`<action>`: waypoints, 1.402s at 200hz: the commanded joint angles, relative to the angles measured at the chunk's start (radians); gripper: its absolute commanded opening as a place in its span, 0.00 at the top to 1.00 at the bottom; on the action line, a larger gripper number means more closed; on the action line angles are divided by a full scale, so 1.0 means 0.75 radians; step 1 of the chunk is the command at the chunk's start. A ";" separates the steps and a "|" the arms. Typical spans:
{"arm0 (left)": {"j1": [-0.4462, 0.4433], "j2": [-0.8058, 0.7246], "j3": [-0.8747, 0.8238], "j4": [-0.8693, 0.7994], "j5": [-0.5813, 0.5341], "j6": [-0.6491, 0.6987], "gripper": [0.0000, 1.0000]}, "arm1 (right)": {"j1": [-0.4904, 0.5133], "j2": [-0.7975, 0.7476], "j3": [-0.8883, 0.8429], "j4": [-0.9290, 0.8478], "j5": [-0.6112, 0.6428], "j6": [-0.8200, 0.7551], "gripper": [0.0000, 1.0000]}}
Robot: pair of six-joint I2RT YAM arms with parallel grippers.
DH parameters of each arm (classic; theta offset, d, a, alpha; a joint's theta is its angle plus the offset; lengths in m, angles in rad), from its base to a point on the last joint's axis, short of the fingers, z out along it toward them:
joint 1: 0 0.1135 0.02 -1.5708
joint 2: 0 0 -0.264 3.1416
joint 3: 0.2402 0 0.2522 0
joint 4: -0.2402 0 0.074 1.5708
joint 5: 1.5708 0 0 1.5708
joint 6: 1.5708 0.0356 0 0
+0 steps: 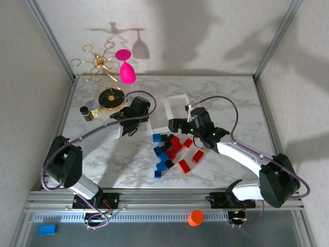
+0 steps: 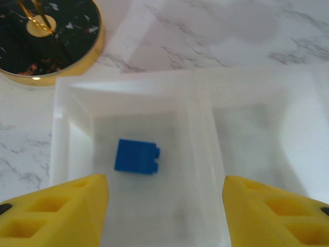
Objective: Sort the legos into containers by color
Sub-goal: Place the lego in the container, then pick up the lego from the center of the table.
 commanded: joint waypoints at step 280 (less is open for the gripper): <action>-0.313 0.294 -0.074 0.096 0.113 -0.344 0.25 | -0.052 -0.102 -0.184 -0.055 -0.030 0.099 0.01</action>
